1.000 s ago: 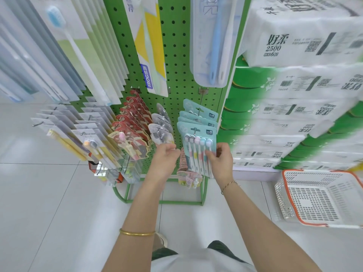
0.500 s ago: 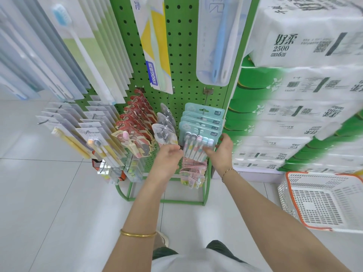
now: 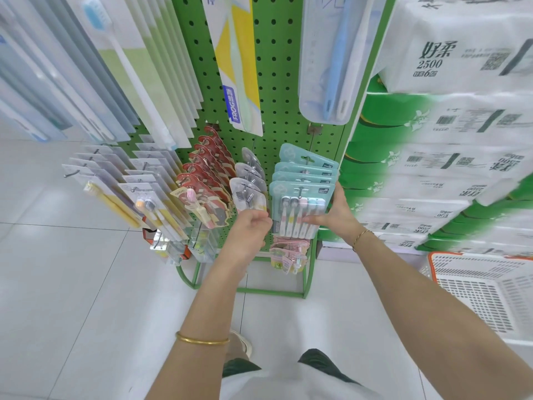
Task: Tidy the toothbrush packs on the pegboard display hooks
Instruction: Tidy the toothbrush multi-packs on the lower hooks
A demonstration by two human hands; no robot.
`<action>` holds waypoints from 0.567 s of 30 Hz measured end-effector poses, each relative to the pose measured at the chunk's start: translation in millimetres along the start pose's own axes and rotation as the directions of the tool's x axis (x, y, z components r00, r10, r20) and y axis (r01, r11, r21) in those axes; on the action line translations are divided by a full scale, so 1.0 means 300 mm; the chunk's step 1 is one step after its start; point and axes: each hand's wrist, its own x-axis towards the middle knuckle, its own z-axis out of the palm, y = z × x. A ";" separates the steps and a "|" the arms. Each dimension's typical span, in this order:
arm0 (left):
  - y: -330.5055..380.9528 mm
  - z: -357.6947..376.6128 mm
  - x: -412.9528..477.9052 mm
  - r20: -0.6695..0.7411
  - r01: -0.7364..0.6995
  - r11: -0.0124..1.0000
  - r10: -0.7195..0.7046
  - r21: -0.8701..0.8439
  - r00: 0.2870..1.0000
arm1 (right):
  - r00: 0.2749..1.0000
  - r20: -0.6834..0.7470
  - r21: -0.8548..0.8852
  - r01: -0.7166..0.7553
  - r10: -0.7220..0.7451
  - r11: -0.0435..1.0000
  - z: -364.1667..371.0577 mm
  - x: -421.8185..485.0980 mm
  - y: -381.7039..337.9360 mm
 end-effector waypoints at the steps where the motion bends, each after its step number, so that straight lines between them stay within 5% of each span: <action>1: 0.001 0.000 0.000 0.001 -0.001 1.000 0.001 0.006 1.000 | 1.000 0.008 -0.007 0.000 0.001 1.000 0.004 0.001 0.002; 4: 0.002 0.000 0.001 0.003 -0.002 1.000 0.002 0.019 1.000 | 0.999 0.037 -0.067 -0.002 0.004 0.998 0.009 0.005 0.023; 17: -0.010 -0.005 -0.008 -0.012 0.010 0.999 -0.010 0.033 1.000 | 0.999 0.035 0.139 -0.007 0.003 0.990 0.035 -0.100 0.012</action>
